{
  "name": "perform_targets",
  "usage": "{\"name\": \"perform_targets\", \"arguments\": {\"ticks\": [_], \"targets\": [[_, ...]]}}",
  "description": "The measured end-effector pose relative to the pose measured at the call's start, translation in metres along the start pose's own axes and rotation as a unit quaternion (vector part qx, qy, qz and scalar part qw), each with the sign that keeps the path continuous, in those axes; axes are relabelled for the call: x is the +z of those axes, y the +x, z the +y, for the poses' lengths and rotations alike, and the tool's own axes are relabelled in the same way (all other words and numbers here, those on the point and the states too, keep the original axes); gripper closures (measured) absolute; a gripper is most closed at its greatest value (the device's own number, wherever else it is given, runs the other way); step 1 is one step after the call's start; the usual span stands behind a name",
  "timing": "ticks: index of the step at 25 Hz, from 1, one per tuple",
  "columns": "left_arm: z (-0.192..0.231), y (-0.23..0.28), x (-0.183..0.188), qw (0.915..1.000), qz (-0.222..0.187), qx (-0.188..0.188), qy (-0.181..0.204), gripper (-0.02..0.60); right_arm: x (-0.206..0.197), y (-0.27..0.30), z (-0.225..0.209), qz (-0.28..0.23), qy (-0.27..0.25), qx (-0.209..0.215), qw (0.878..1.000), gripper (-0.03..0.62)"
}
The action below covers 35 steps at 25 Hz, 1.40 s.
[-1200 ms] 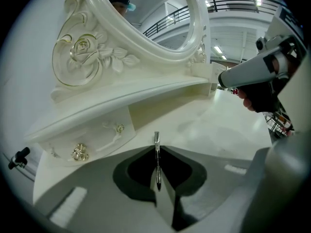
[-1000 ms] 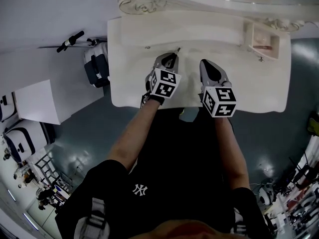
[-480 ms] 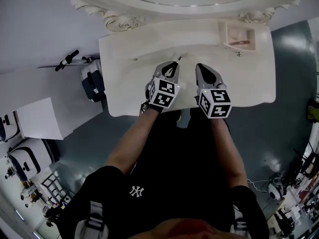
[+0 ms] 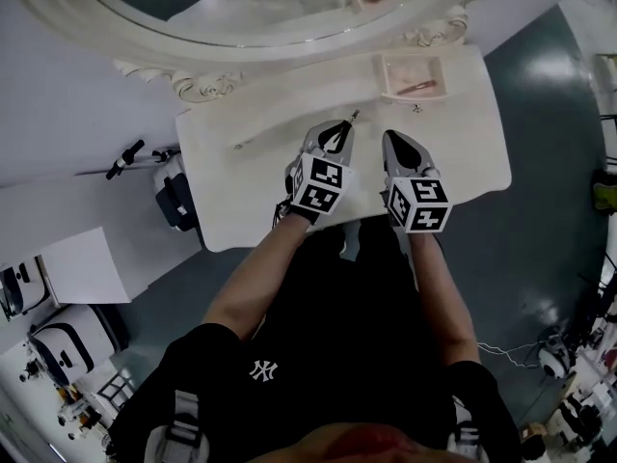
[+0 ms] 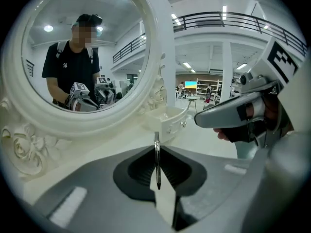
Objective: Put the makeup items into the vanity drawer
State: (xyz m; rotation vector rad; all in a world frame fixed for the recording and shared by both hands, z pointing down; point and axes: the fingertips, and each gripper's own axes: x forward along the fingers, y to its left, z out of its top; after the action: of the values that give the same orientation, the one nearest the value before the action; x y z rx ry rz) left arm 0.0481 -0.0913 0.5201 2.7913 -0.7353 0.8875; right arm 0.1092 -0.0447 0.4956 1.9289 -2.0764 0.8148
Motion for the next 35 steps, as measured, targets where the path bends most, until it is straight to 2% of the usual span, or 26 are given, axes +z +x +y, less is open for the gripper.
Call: {"name": "perform_targets", "arguments": {"ticks": [10,17,23,35], "targets": [[-0.029,0.041,0.072,0.9980,-0.022,-0.029,0.052,0.551,0.029,-0.018,-0.062,-0.024,0.016,-0.024,0.999,0.569],[-0.044,0.079,0.109,0.9946,-0.023,-0.044,0.091,0.549,0.048,-0.017,-0.103,-0.032,0.019,-0.028,0.999,0.569],[-0.052,0.112,0.123,0.9925,-0.009,-0.052,0.110,0.549,0.061,-0.009,-0.133,-0.033,0.023,-0.026,0.999,0.569],[-0.059,0.144,0.130,0.9930,0.007,-0.064,0.099,0.549,0.074,0.006,-0.162,-0.030,0.032,-0.012,0.999,0.569]]}}
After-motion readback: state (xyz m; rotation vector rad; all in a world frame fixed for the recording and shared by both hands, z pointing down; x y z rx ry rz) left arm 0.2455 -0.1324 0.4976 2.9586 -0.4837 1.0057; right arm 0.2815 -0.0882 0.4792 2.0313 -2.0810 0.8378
